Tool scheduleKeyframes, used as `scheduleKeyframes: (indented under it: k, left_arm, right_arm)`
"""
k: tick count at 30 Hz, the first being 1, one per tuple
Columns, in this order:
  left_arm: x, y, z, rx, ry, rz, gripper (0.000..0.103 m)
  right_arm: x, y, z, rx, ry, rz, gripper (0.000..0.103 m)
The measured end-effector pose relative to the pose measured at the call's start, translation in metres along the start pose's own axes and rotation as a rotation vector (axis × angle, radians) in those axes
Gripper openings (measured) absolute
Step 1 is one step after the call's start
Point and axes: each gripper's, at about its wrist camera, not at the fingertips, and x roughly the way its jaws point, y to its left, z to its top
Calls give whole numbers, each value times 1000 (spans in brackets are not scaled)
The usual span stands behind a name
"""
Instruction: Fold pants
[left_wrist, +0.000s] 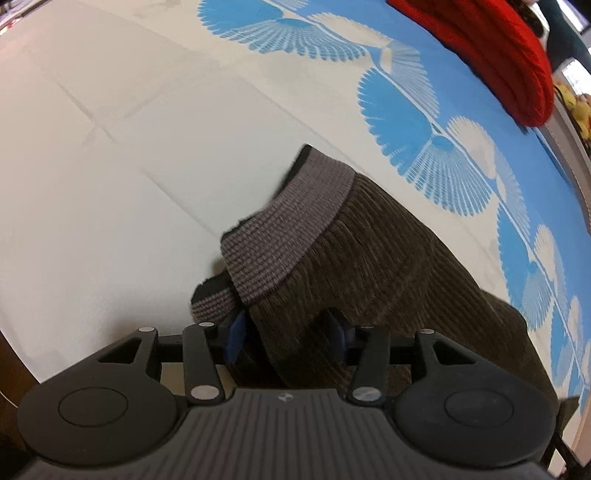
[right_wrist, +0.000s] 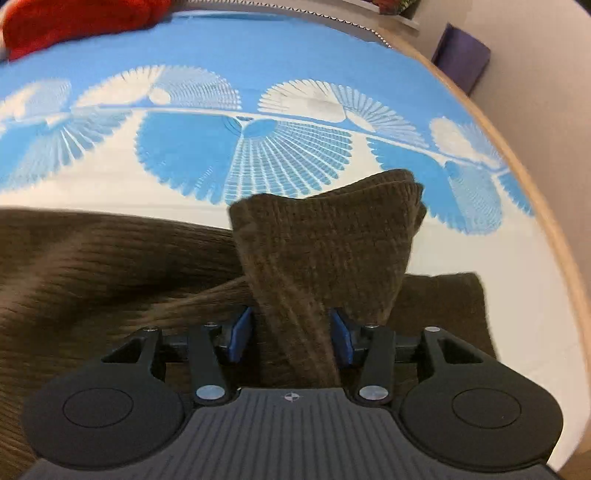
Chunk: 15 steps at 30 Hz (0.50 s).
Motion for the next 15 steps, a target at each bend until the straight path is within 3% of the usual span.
scheduleKeyframes:
  k: [1,3,5,8,10,13,15]
  left_arm:
    - [0,-1,1,-2,-5,4,48]
    - [-1,-3,2,8,-17,21,36]
    - [-4,-6,1,23,-32,28,22]
    - [-17,-6,0,23,-80,0,16]
    - [-25,-6,-2,30,-111,-21,15]
    - [-26,-3,-4,27,-100,-36,15]
    - [-22,-1,-5,37,-77,-9,15]
  right_arm:
    - [-3,-6,2,24,-10,7,22]
    - [-15,-24,3,133,-58,12,8]
    - [-34,-51,4,293,-134,-1,7]
    - [-71,-104,-14,619,-249,8,6]
    - [-89,-136,-43,830,-277,18,6]
    - [-89,-164,-91,1003,-176,-14,6]
    - [-73,-174,-126,1100,-35,-2,6]
